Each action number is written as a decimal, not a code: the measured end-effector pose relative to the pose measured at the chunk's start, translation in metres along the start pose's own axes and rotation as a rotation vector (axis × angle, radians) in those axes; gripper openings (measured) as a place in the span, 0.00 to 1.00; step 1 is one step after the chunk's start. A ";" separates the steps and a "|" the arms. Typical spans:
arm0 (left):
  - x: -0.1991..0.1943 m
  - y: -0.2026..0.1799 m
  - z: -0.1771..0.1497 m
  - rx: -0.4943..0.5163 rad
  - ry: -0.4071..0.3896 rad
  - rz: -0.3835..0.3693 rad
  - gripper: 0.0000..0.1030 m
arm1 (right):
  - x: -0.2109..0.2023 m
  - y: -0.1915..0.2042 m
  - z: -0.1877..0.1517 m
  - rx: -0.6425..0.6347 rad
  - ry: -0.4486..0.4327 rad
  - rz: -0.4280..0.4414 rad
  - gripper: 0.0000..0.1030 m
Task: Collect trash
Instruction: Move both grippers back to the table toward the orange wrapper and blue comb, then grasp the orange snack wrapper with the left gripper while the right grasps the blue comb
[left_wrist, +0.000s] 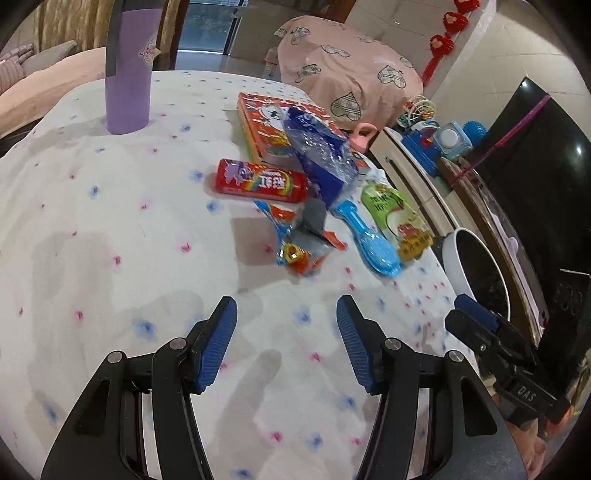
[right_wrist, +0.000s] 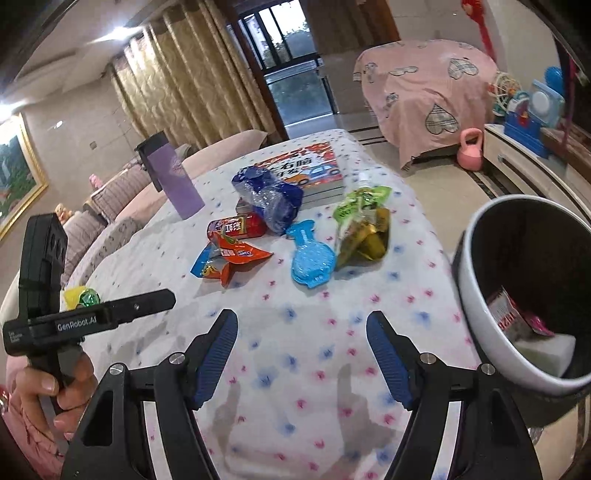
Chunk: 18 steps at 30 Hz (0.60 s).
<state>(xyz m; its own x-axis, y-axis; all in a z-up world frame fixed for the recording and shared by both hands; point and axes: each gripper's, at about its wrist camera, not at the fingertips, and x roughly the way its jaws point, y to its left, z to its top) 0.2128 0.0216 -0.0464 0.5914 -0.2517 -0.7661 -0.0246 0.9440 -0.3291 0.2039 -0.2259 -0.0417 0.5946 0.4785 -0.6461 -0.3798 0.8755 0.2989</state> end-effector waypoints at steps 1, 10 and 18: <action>0.002 0.001 0.002 0.000 0.001 0.001 0.55 | 0.002 0.001 0.001 -0.007 0.000 0.004 0.71; 0.023 0.005 0.025 0.007 0.017 0.011 0.55 | 0.036 0.007 0.021 -0.088 0.033 0.024 0.68; 0.045 0.006 0.040 0.032 0.048 0.016 0.55 | 0.069 0.013 0.032 -0.175 0.086 0.005 0.63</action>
<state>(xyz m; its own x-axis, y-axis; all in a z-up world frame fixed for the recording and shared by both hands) 0.2717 0.0245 -0.0606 0.5515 -0.2457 -0.7971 -0.0072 0.9542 -0.2991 0.2628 -0.1793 -0.0593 0.5328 0.4688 -0.7045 -0.5046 0.8443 0.1802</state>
